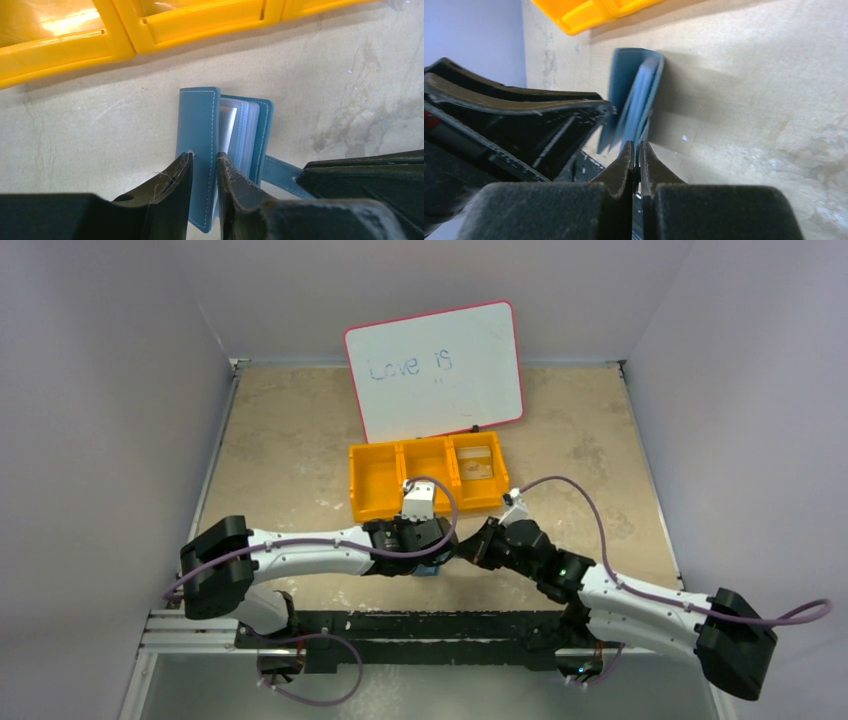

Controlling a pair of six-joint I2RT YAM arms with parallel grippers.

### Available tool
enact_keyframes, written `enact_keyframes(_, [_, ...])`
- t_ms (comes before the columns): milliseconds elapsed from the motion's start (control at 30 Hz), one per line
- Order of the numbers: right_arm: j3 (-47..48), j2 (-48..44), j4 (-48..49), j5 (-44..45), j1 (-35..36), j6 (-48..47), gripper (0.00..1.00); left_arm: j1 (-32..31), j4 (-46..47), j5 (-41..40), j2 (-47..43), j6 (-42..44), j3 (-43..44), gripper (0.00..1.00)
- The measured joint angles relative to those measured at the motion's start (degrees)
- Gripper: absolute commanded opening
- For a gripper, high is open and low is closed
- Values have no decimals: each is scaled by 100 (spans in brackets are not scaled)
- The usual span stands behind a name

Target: Take the credit cards out of the card holder

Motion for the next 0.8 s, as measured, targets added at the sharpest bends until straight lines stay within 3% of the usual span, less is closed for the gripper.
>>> enact_keyframes(500, [136, 953, -1014, 627, 0, 330, 0, -24, -437, -743, -334, -682, -741, 11])
enact_keyframes(667, [328, 1213, -1027, 638, -2, 308, 5, -33, -225, -723, -485, -894, -1213, 8])
enact_keyframes(800, [688, 1346, -1290, 638, -7, 79, 16, -31, 66, -680, -490, -1010, -1499, 6])
